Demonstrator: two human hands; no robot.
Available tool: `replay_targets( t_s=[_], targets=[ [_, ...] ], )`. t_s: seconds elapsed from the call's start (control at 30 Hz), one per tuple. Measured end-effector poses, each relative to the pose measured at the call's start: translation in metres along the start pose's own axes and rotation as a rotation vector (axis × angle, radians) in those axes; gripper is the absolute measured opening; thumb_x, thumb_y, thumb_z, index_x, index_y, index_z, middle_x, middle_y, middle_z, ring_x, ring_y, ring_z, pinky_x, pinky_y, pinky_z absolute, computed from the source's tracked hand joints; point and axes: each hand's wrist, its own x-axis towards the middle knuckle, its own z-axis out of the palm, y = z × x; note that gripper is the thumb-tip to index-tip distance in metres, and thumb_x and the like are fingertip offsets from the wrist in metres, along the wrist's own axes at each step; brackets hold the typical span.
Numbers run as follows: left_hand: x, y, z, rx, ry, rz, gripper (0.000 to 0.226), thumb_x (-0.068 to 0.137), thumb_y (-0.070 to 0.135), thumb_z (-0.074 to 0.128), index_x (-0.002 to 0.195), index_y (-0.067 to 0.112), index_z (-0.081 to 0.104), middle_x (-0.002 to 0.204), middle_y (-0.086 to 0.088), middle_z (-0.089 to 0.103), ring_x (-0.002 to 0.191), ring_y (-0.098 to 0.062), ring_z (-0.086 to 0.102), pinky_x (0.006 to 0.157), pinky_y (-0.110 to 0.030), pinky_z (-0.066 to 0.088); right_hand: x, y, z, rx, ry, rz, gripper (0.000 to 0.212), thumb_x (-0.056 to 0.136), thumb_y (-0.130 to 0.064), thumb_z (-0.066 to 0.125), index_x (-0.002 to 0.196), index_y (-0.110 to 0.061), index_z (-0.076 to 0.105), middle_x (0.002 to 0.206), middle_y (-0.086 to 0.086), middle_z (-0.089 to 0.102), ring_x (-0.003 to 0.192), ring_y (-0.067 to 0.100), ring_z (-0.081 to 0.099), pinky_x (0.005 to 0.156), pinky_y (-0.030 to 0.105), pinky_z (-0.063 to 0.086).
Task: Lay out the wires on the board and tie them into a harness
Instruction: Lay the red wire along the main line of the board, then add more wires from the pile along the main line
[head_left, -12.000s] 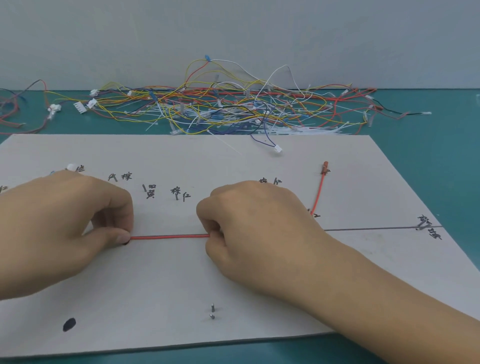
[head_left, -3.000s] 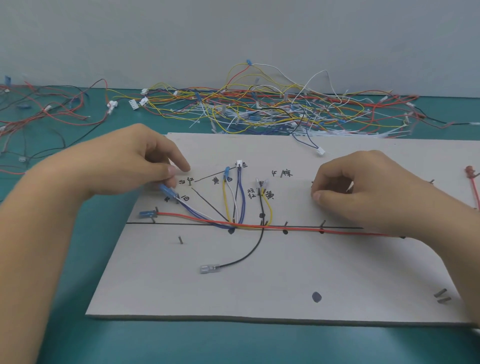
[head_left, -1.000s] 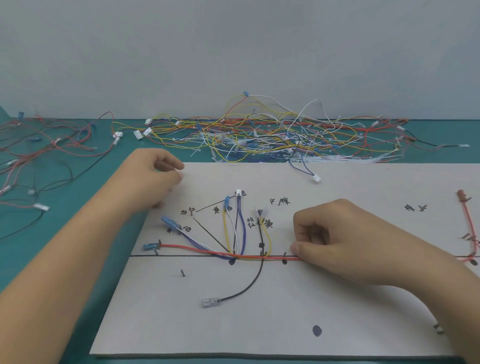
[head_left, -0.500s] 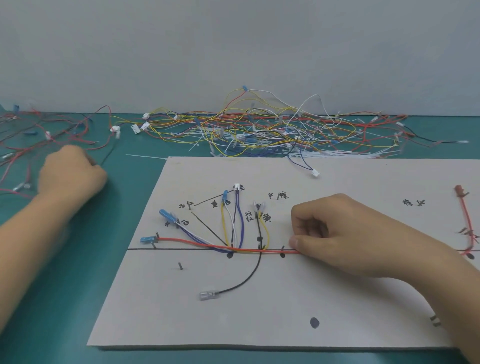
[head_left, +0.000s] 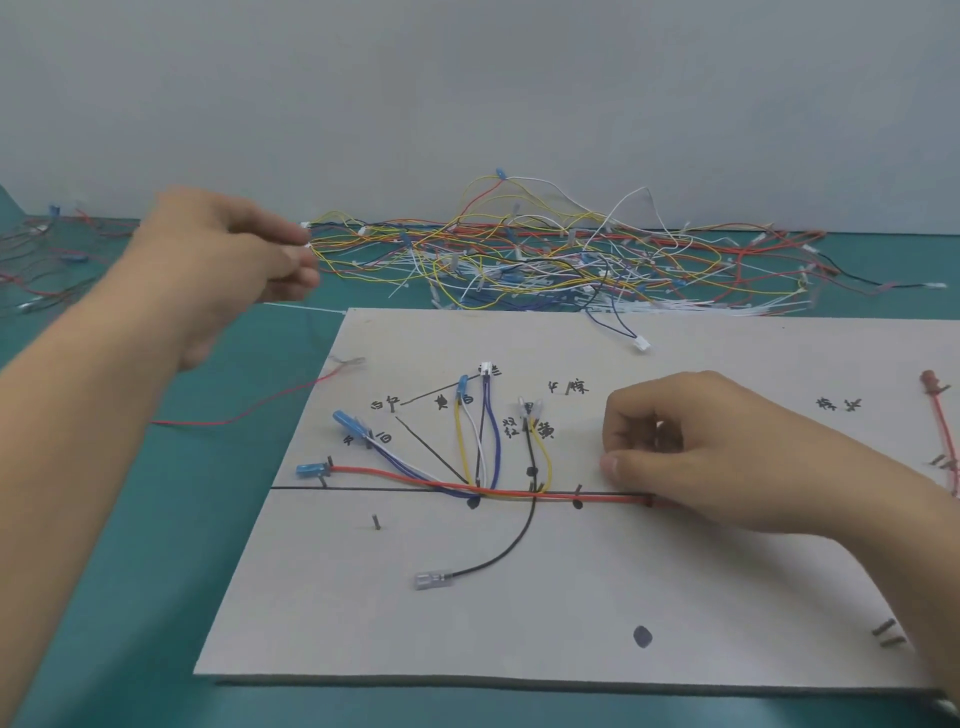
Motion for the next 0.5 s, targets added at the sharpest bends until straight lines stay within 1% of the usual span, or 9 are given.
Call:
replay_targets(
  t_s=[0.07, 0.1, 0.17, 0.2, 0.27, 0.33, 0.4, 0.43, 0.5],
  targets=[
    [-0.016, 0.020, 0.013, -0.204, -0.173, -0.041, 0.031, 0.094, -0.019, 0.048, 0.100, 0.001, 0.071, 0.096, -0.020, 0.077, 0.085, -0.024, 0.079, 0.072, -0.023, 0.062, 0.001, -0.001, -0.006, 0.046, 0.051, 0.006, 0.006, 0.085, -0.035, 0.068, 0.082, -0.030, 0.068, 0.074, -0.010, 0.067, 0.053, 0.004, 0.052, 0.054, 0.026, 0.046],
    [-0.023, 0.028, 0.020, -0.256, -0.221, -0.041, 0.035, 0.091, -0.024, 0.045, 0.103, -0.002, 0.070, 0.096, -0.021, 0.078, 0.088, -0.026, 0.079, 0.073, -0.022, 0.062, 0.001, -0.003, -0.008, 0.097, 0.089, 0.005, 0.004, 0.084, -0.033, 0.068, 0.082, -0.030, 0.069, 0.075, -0.009, 0.067, 0.053, 0.005, 0.052, 0.054, 0.028, 0.046],
    [-0.035, 0.041, 0.033, -0.298, -0.256, -0.010, 0.037, 0.089, -0.027, 0.045, 0.108, -0.005, 0.068, 0.097, -0.021, 0.078, 0.090, -0.027, 0.079, 0.074, -0.022, 0.062, 0.003, -0.009, -0.009, 0.242, 0.160, -0.007, 0.004, 0.084, -0.028, 0.070, 0.084, -0.032, 0.070, 0.079, -0.007, 0.067, 0.054, 0.009, 0.056, 0.053, 0.025, 0.045],
    [-0.041, 0.045, 0.041, -0.302, -0.266, 0.012, 0.036, 0.089, -0.027, 0.047, 0.108, -0.006, 0.068, 0.097, -0.022, 0.077, 0.090, -0.027, 0.079, 0.074, -0.022, 0.062, 0.005, -0.014, -0.008, 0.323, 0.179, -0.014, 0.009, 0.085, -0.025, 0.072, 0.087, -0.033, 0.070, 0.083, -0.006, 0.068, 0.056, 0.010, 0.061, 0.053, 0.024, 0.046],
    [-0.052, 0.049, 0.056, -0.301, -0.298, 0.071, 0.026, 0.089, -0.022, 0.058, 0.103, -0.004, 0.070, 0.094, -0.021, 0.078, 0.088, -0.027, 0.079, 0.074, -0.024, 0.062, 0.010, -0.027, -0.007, 0.485, 0.175, -0.029, 0.022, 0.085, -0.022, 0.077, 0.102, -0.035, 0.070, 0.096, -0.007, 0.071, 0.062, 0.015, 0.070, 0.054, 0.027, 0.049],
    [-0.060, 0.052, 0.071, -0.286, -0.326, 0.148, 0.017, 0.088, -0.017, 0.067, 0.099, -0.004, 0.072, 0.089, -0.021, 0.078, 0.085, -0.028, 0.079, 0.074, -0.028, 0.063, 0.018, -0.043, -0.006, 0.615, 0.126, -0.042, 0.046, 0.078, -0.026, 0.081, 0.120, -0.033, 0.065, 0.111, -0.009, 0.069, 0.069, 0.023, 0.075, 0.056, 0.029, 0.054],
    [-0.064, 0.057, 0.083, -0.276, -0.320, 0.223, 0.015, 0.087, -0.016, 0.069, 0.097, -0.005, 0.072, 0.085, -0.020, 0.078, 0.081, -0.028, 0.079, 0.072, -0.029, 0.064, 0.032, -0.059, -0.003, 0.657, 0.050, -0.034, 0.061, 0.072, -0.032, 0.079, 0.130, -0.026, 0.059, 0.118, -0.007, 0.066, 0.073, 0.024, 0.076, 0.057, 0.029, 0.054],
    [-0.065, 0.059, 0.088, -0.279, -0.306, 0.254, 0.015, 0.087, -0.016, 0.068, 0.096, -0.005, 0.072, 0.084, -0.020, 0.078, 0.079, -0.028, 0.079, 0.070, -0.029, 0.064, 0.039, -0.066, 0.000, 0.641, 0.021, -0.031, 0.060, 0.074, -0.032, 0.080, 0.128, -0.022, 0.059, 0.116, -0.005, 0.068, 0.073, 0.021, 0.076, 0.055, 0.030, 0.053],
    [-0.064, 0.064, 0.093, -0.308, -0.285, 0.285, 0.016, 0.087, -0.016, 0.068, 0.095, -0.003, 0.072, 0.085, -0.019, 0.078, 0.079, -0.027, 0.079, 0.070, -0.029, 0.063, 0.053, -0.075, 0.003, 0.588, 0.070, -0.029, 0.037, 0.083, -0.027, 0.079, 0.114, -0.015, 0.065, 0.099, -0.003, 0.073, 0.066, 0.015, 0.071, 0.050, 0.030, 0.048]
  ],
)
